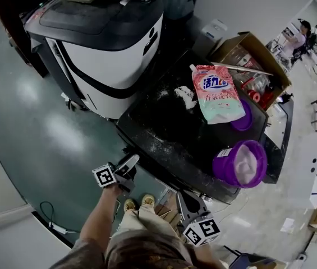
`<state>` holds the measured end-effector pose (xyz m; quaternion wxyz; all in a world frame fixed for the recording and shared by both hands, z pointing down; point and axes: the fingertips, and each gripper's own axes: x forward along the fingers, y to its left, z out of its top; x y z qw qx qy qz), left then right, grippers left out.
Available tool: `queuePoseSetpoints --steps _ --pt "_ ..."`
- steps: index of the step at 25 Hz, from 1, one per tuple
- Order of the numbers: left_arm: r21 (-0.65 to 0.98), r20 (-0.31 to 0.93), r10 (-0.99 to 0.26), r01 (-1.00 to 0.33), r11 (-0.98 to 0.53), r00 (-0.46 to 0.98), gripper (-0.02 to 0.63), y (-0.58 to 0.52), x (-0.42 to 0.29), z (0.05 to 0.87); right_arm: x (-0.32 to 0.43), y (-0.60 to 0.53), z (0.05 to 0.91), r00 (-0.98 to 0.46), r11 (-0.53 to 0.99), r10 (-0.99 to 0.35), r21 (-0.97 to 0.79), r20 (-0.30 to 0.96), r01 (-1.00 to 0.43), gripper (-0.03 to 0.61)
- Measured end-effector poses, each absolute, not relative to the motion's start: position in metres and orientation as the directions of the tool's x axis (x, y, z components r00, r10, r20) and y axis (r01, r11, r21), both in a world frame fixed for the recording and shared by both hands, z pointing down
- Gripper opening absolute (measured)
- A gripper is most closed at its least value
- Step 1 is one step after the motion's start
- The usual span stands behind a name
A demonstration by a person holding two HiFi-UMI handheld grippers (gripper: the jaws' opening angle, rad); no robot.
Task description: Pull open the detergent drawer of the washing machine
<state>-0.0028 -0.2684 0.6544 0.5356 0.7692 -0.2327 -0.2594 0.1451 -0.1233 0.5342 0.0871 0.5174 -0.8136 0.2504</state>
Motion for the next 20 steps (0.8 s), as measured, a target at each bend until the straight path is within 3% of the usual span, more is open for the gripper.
queuePoseSetpoints --steps 6,20 --pt "0.950 -0.161 -0.633 -0.056 -0.308 0.757 0.359 -0.273 0.002 0.661 0.143 -0.118 0.538 -0.450 0.338 -0.793 -0.317 0.411 -0.886 0.002" --pt "0.934 -0.314 -0.622 0.115 -0.339 0.717 0.365 -0.282 0.006 0.657 0.147 -0.101 0.540 -0.441 0.331 -0.788 -0.307 0.430 -0.892 0.002"
